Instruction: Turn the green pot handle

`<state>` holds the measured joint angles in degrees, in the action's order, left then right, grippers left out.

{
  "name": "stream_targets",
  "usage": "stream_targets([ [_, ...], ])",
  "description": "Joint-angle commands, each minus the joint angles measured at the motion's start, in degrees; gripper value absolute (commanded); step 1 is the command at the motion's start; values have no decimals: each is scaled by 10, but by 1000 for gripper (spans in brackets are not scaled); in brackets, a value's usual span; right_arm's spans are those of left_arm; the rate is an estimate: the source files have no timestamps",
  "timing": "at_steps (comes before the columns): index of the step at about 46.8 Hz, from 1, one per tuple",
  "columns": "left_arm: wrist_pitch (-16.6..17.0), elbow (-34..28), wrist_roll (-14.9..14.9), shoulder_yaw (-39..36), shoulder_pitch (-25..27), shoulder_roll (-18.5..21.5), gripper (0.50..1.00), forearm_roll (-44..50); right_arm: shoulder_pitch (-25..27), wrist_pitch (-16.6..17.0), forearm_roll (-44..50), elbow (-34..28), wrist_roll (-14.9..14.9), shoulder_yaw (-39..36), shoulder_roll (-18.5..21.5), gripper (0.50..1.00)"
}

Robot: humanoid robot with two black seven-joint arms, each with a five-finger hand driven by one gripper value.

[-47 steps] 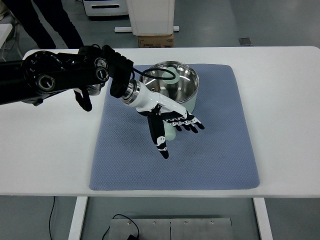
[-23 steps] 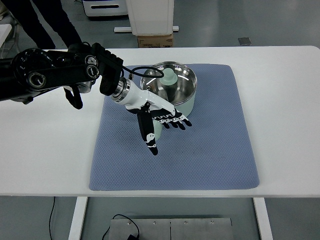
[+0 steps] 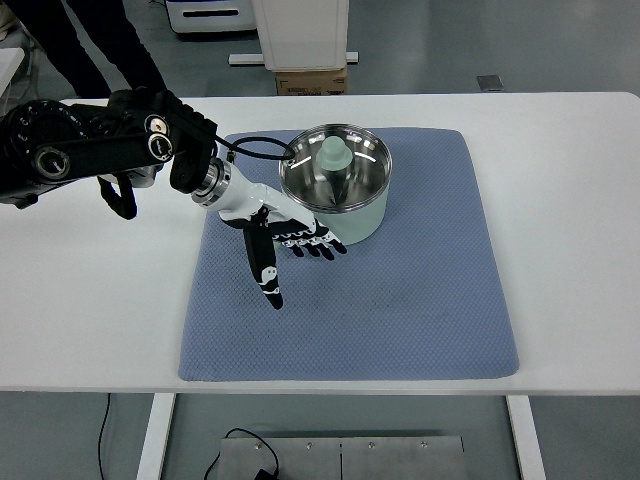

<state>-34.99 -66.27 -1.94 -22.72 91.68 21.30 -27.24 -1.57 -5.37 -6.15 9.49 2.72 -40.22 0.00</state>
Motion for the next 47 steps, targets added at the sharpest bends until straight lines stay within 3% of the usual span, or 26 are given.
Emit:
stream_targets([
  [1, 0, 3, 0, -11, 1, 5, 1000, 0, 0, 0, 0, 0, 0, 0, 0, 1000],
  [47, 0, 105, 0, -22, -4, 75, 1000, -27, 0, 0, 0, 0, 0, 0, 0, 1000],
])
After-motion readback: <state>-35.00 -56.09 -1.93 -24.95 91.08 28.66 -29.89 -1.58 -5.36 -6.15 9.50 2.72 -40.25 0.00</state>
